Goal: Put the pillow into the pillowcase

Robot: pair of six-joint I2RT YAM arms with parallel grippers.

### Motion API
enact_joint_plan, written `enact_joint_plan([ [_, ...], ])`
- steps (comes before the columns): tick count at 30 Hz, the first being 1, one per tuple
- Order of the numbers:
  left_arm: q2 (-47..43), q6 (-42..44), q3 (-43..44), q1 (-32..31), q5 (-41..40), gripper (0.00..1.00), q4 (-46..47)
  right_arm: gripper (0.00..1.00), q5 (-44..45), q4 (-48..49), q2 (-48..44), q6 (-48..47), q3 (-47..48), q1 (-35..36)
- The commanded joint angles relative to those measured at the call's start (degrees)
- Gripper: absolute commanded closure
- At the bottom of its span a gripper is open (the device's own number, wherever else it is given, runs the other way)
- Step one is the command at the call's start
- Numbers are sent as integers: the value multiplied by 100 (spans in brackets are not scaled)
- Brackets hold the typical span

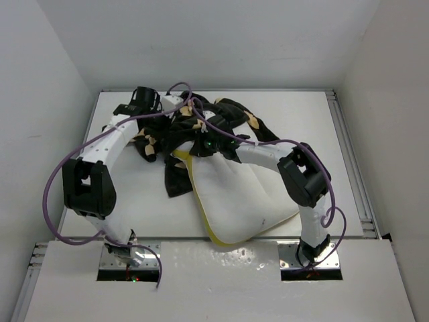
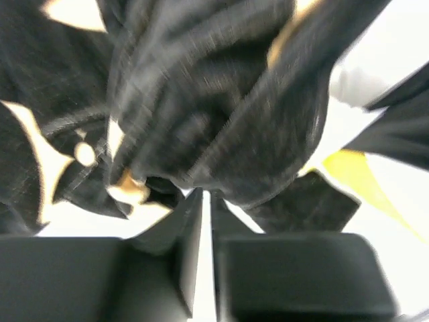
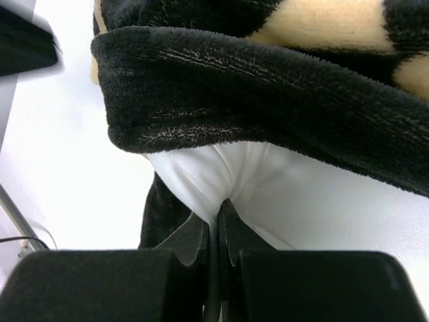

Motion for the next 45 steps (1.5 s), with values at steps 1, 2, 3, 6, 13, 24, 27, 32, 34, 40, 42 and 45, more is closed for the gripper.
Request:
enact_joint_plan([
  [1, -172, 486, -435, -52, -116, 100, -157, 100, -272, 618, -195, 324, 33, 25],
  [2, -172, 670, -645, -70, -238, 100, -149, 100, -272, 627, -195, 324, 24, 25],
  [3, -181, 733, -716, -131, -309, 100, -158, 100, -272, 636, -195, 350, 16, -1],
  [6, -268, 847, -1068, -280, -538, 88, 70, 100, -281, 680, -169, 359, -37, -10],
  [13, -374, 690, -1691, -641, -1214, 30, 1054, 100, -290, 724, -177, 412, -99, -28],
  [24, -128, 258, -1939, -677, -1981, 70, 2189, 100, -263, 768, -257, 438, -248, -28],
  [27, -155, 267, -1816, -659, -1262, 100, 1927, 100, -272, 794, -265, 482, -274, -28],
  [32, -426, 645, -1351, -633, 58, 100, 1066, 100, -193, 978, -371, 605, -310, -28],
  [34, -515, 898, -983, -633, 330, 100, 381, 100, -131, 1101, -432, 710, -310, -45],
  [40, -928, 1558, -629, -729, 1262, 100, -878, 100, 79, 1558, -485, 1193, -11, -177],
  [42, -1059, 1682, -621, -834, 1342, 100, -1036, 100, 211, 1603, -441, 1291, 94, -186],
  [45, -1183, 1612, -516, -966, 1369, 100, -993, 100, 554, 1498, -424, 1466, 130, -160],
])
